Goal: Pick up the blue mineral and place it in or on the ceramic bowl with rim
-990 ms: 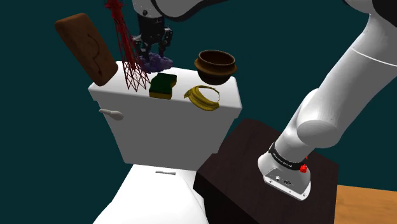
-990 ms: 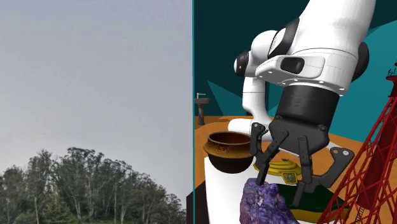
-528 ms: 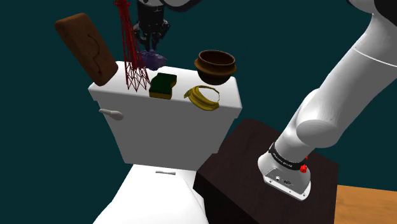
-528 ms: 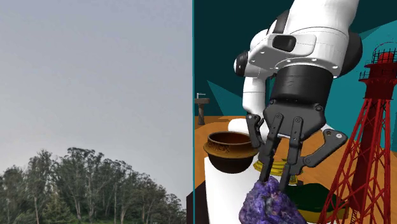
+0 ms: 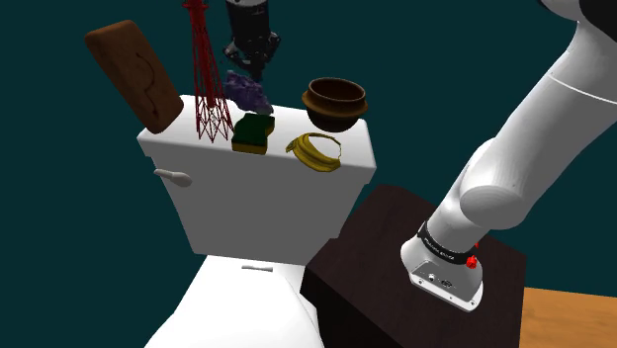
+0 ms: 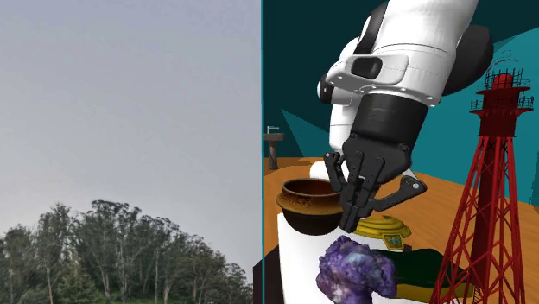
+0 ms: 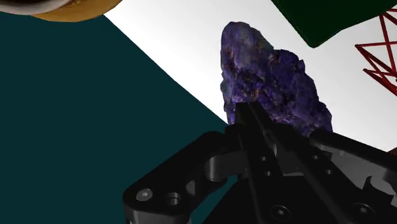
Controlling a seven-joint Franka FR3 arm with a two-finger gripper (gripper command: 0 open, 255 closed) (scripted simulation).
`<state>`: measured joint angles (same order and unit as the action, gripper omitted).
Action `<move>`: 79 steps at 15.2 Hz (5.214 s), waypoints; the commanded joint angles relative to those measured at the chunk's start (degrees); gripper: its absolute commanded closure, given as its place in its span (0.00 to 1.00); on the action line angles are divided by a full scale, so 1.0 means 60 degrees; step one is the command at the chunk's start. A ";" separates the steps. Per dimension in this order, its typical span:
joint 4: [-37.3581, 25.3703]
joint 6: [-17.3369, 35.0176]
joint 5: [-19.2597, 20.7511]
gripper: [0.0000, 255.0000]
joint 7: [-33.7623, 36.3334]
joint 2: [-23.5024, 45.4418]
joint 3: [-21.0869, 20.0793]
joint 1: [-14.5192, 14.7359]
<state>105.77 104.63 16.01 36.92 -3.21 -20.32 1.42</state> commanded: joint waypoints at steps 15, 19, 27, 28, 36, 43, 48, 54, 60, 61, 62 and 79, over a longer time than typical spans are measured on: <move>0.3949 0.5166 -0.0581 0.00 -0.2967 -0.1741 0.0613 0.0263; 0.3949 0.5167 -0.0588 0.00 -0.2972 -0.1743 0.0593 0.0242; 0.3962 0.5245 -0.0491 1.00 -0.2776 -0.1645 0.0484 0.0244; 0.4012 0.5250 -0.0516 1.00 -0.2806 -0.1700 0.0502 0.0250; 0.3375 0.4421 -0.0809 1.00 -0.3245 -0.1947 0.0634 0.0271; 0.3354 0.4547 -0.1741 0.00 -0.5182 -0.1652 0.1205 0.0575; 0.3521 0.5030 -0.2128 0.00 -0.6108 -0.1185 0.1455 0.0689; 0.3661 0.5572 -0.1984 0.00 -0.6009 -0.0773 0.1433 0.0650; 0.3660 0.5570 -0.1985 0.00 -0.6009 -0.0774 0.1433 0.0650; 0.3660 0.5570 -0.1985 1.00 -0.6009 -0.0774 0.1433 0.0650; 0.3660 0.5570 -0.1985 1.00 -0.6009 -0.0774 0.1433 0.0650; 0.2851 0.4418 -0.2155 1.00 -0.6191 -0.1130 0.1476 0.0673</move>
<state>123.29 131.99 3.23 -0.11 -9.54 -11.49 5.42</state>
